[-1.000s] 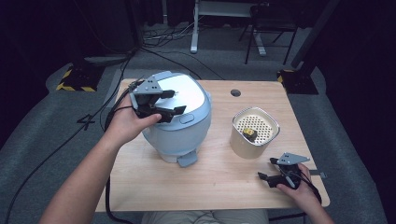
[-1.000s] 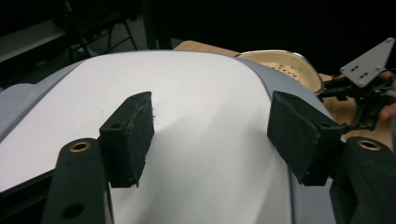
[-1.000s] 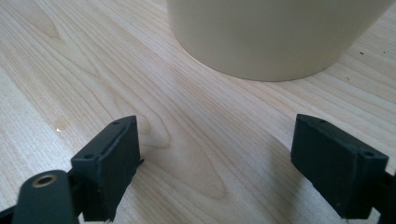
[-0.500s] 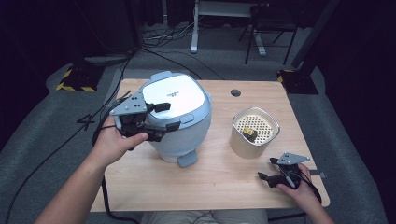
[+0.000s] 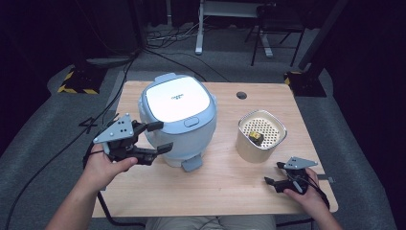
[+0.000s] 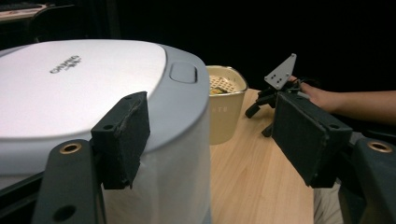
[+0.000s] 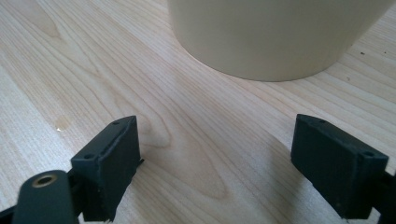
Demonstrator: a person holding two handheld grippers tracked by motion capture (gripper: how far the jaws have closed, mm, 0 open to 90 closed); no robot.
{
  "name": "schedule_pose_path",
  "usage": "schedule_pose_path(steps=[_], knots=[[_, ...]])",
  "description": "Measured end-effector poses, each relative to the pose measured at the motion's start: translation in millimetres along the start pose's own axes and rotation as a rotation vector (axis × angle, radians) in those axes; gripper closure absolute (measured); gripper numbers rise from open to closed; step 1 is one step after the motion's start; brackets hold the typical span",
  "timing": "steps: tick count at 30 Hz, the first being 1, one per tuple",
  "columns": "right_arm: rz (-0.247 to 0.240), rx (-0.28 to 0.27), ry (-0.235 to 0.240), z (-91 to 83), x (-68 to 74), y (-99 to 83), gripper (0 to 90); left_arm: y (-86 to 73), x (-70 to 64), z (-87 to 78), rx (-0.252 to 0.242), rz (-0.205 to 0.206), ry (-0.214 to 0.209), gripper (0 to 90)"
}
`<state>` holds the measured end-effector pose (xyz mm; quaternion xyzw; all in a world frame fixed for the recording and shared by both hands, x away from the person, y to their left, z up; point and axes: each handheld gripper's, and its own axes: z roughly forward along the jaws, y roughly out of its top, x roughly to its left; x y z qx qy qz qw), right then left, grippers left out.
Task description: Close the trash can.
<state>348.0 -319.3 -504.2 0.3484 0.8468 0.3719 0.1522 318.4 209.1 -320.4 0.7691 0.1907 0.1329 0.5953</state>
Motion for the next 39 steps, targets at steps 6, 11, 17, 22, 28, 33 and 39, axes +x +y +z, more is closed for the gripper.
schedule_pose_path(steps=[6,11,17,22,28,33,39], knots=[[0.0,0.0,0.0,0.0,0.0,0.0,15.9,-24.6,-11.3,-1.9,0.022,0.017,-0.001,27.9],[-0.001,-0.001,0.0,0.1,0.0,0.0,15.9,-56.3,-13.3,5.0,0.066,-0.001,0.005,27.6],[-0.001,0.0,0.0,0.0,0.0,0.0,15.9,-92.1,-11.4,14.2,0.119,-0.034,0.055,27.2],[-0.001,0.0,0.0,0.0,0.0,0.0,15.9,-113.3,-9.2,21.1,0.168,-0.051,0.087,27.2],[-0.001,-0.001,0.0,0.1,-0.1,0.0,15.9,-136.9,-6.1,30.9,0.238,-0.103,0.1,26.9],[-0.001,0.0,0.0,0.0,-0.1,0.0,15.9,-155.4,-4.4,38.1,0.317,-0.134,0.116,26.7],[0.0,0.0,0.0,0.0,0.0,0.0,15.9,-171.1,-3.1,44.3,0.424,-0.14,0.155,26.1]])
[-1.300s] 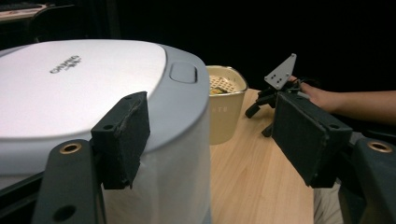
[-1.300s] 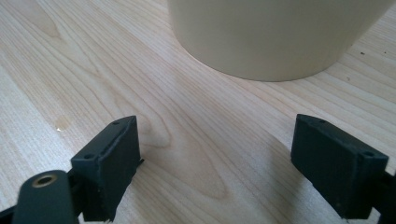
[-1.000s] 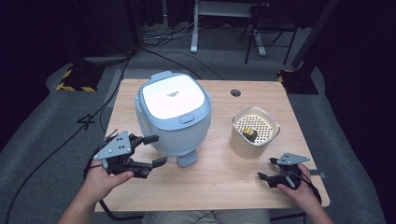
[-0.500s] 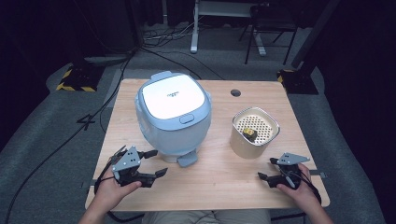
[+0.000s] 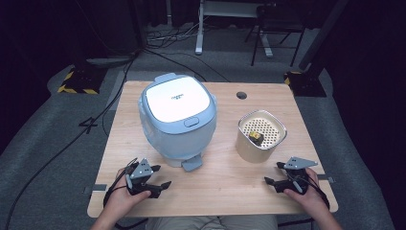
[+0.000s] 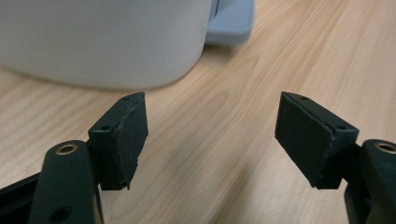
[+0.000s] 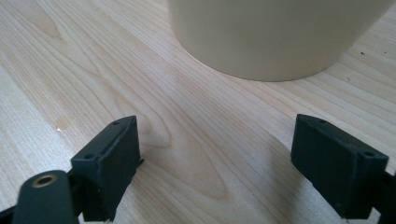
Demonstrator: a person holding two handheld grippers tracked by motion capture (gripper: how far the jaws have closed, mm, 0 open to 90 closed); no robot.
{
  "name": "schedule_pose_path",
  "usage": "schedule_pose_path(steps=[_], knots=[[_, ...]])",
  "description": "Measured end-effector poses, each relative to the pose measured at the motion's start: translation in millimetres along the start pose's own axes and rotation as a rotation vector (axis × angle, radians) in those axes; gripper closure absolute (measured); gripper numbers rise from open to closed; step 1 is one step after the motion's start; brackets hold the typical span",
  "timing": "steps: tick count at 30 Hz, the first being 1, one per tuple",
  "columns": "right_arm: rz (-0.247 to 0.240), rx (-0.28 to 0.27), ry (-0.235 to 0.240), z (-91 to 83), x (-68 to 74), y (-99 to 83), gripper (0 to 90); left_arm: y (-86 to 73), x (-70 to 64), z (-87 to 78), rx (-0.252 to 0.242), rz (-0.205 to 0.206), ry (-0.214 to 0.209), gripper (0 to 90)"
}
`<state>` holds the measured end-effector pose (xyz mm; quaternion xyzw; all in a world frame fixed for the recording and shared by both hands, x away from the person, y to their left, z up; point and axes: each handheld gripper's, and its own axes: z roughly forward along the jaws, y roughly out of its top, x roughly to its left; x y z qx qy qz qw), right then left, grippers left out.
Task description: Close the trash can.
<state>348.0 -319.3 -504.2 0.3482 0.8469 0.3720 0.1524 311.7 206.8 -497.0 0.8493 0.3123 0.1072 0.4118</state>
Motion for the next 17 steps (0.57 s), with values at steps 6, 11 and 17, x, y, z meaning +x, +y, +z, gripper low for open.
schedule_pose_path(steps=[6,11,17], knots=[[0.001,0.0,0.001,0.0,-0.1,0.0,15.9,-3.3,-1.2,6.7,0.104,0.009,0.071,21.5],[0.0,0.0,0.001,0.0,-0.2,-0.1,15.9,-2.8,-0.9,7.8,0.113,-0.019,0.094,15.1],[0.0,0.0,0.001,0.0,0.0,-0.1,15.9,-2.7,-1.0,7.8,0.113,-0.019,0.095,14.8]])
